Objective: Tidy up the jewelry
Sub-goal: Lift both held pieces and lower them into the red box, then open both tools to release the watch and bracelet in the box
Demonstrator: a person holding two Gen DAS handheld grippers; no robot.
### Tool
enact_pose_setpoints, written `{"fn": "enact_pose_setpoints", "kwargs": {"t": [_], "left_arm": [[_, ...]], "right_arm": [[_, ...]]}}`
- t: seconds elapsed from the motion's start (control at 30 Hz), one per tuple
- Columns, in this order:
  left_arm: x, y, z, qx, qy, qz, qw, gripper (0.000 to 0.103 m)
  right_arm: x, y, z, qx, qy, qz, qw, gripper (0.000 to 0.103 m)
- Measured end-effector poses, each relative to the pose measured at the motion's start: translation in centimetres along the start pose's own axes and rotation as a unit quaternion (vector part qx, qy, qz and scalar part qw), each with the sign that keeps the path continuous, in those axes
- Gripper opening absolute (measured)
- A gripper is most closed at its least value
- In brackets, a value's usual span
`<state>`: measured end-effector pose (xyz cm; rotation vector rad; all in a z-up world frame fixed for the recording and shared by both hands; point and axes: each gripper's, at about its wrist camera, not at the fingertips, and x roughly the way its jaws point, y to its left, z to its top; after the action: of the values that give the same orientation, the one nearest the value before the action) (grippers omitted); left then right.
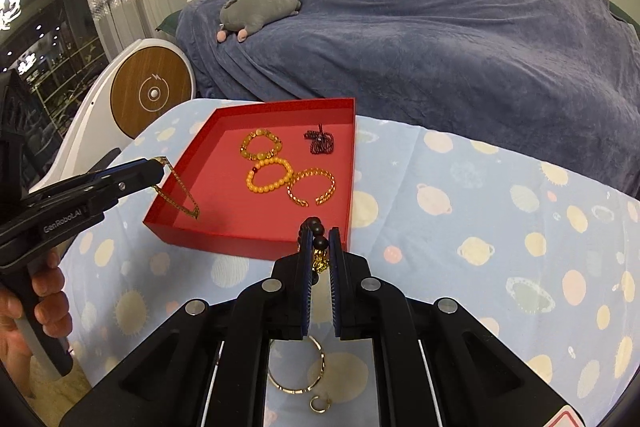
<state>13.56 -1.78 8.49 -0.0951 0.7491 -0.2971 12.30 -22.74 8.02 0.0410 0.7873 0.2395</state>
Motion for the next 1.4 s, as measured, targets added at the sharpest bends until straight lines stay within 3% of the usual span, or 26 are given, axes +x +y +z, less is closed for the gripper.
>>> {"fn": "enact_pose_setpoints", "kwargs": {"t": [0.27,0.67,0.73,0.8,0.83,1.03,1.2,1.4], "left_arm": [[2.6,1.3,0.7,-0.005,0.012,0.030,0.9995,0.022],[5.0,2.7,0.3,-0.014,0.041,0.040,0.9983,0.023],[4.7,2.7,0.3,-0.015,0.035,0.045,0.9982,0.029],[4.4,2.5,0.4,-0.013,0.029,0.050,0.9983,0.048],[4.1,2.4,0.4,-0.011,0.024,0.056,0.9981,0.049],[2.3,1.8,0.0,0.001,0.011,0.054,0.9985,0.049],[0.8,1.3,-1.5,0.007,0.013,0.045,0.9989,0.049],[-0.3,0.0,-3.3,0.018,0.022,0.032,0.9991,0.049]], "right_arm": [[3.9,2.3,3.7,-0.006,-0.005,0.020,1.000,0.007],[10.2,1.6,1.5,-0.005,0.059,0.003,0.998,0.008],[9.8,1.2,1.5,-0.006,0.053,-0.006,0.999,0.015],[9.0,0.7,1.5,-0.001,0.046,-0.011,0.999,0.025],[8.4,0.4,1.5,0.003,0.041,-0.010,0.999,0.029],[3.9,-0.1,0.4,-0.007,0.030,-0.009,0.999,0.031],[0.6,0.2,-3.3,0.001,0.042,0.002,0.999,0.035],[0.0,0.6,-7.7,0.018,0.074,0.010,0.997,0.035]]}}
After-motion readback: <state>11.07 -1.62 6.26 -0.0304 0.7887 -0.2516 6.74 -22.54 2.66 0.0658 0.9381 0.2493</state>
